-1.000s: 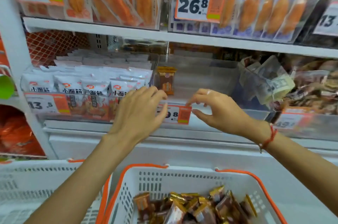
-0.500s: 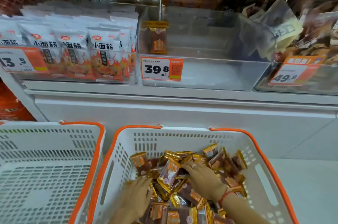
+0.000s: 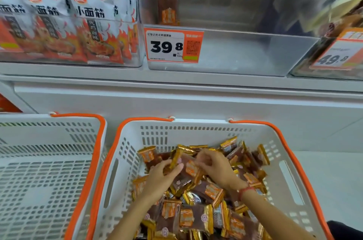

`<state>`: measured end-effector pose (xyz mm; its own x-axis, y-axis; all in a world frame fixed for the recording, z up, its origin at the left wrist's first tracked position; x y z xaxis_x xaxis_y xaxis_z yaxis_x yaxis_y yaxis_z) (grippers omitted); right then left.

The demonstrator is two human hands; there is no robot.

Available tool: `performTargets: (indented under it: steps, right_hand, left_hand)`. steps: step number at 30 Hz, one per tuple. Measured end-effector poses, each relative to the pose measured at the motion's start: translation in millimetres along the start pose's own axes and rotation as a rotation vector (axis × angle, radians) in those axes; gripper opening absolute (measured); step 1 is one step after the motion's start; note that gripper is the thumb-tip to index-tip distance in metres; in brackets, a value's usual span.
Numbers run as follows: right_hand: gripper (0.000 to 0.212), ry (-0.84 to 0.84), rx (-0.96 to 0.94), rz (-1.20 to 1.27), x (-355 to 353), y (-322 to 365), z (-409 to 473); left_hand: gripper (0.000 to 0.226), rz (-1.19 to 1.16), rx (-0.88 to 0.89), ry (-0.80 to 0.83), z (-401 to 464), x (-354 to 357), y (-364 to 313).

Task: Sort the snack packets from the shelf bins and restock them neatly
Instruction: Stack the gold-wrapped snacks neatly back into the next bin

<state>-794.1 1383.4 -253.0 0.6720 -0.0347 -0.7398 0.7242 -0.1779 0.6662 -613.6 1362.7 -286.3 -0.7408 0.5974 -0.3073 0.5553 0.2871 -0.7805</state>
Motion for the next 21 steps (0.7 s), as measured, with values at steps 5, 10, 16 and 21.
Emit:
performTargets:
  steps: [5,10,16,21]
  right_hand:
    - [0.019,0.042,0.228,0.615,10.0,0.5,-24.1]
    - [0.025,0.223,0.216,0.215,36.2,-7.3,-40.6]
    - [0.030,0.228,0.282,-0.619,48.3,-49.3,-61.5]
    - [0.019,0.128,0.483,0.171,33.1,-43.0,-60.0]
  left_hand:
    - [0.092,-0.477,-0.018,-0.176,-16.9,-6.9,-9.2]
    - [0.030,-0.424,0.018,-0.216,-18.1,-13.8,1.2]
    - [0.027,-0.332,0.081,-0.180,-24.6,-37.6,-5.7]
    - [0.028,-0.559,0.010,-0.117,-31.3,-32.8,10.1]
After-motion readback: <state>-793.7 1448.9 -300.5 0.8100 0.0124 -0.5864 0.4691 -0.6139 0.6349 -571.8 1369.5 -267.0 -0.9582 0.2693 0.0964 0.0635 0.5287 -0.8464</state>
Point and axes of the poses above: each hand's wrist, its own z-axis towards the middle knuckle, its own x-axis out of the palm, y = z × x, the point moved 10 cm from there along z, towards the middle knuckle, and after that the axes turned 5 degrees about -z, right-handed, at the moved point
